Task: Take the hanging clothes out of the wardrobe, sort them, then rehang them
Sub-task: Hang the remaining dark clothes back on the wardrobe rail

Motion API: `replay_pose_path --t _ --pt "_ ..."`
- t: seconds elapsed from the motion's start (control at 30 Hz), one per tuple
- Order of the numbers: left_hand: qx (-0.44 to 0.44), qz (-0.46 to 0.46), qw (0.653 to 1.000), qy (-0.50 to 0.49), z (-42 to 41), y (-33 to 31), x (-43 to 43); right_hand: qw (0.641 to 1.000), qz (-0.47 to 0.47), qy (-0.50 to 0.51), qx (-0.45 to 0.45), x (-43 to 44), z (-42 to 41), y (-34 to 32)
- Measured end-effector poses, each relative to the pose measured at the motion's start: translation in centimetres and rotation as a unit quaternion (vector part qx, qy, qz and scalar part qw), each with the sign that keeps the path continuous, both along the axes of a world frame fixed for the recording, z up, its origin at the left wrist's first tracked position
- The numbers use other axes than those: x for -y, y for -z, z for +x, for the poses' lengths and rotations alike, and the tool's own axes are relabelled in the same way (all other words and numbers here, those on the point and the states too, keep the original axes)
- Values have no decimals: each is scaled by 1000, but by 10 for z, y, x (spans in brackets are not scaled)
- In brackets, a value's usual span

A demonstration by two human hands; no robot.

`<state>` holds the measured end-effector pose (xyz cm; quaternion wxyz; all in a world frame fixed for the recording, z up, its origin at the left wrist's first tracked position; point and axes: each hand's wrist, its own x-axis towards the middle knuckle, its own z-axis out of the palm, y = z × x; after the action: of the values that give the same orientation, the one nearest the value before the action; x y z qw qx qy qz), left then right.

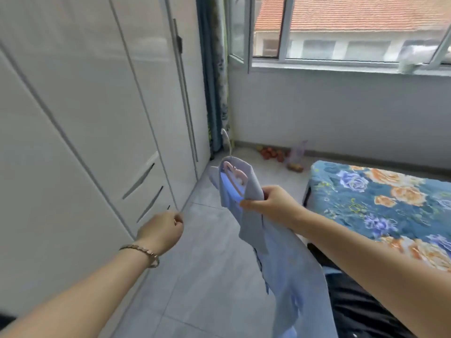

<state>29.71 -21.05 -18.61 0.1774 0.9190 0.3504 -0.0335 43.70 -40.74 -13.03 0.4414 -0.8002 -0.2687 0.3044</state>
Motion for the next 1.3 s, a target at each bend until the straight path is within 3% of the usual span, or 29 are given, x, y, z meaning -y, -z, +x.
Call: replay_pose_path --t 0.13,0.3,0.53,0.63,0.87,1.3 --pt "34 15 992 -117 -69 -24 -36 993 -12 -116 30 -74 -31 -26" --pt "64 43 959 -273 -149 -53 -51 964 -20 -257 69 -144 -64 -51" --pt "161 51 867 -468 -248 -101 -33 902 22 -421 91 -217 -138 -96" --pt "151 70 839 -518 -294 -122 -20 881 29 -463 95 -244 -181 -117" --pt "124 147 789 -584 -399 -169 -20 866 72 -486 97 -306 -289 -162" --pt "171 281 745 -580 -505 -287 -142 892 193 -404 57 -428 -441 -264"
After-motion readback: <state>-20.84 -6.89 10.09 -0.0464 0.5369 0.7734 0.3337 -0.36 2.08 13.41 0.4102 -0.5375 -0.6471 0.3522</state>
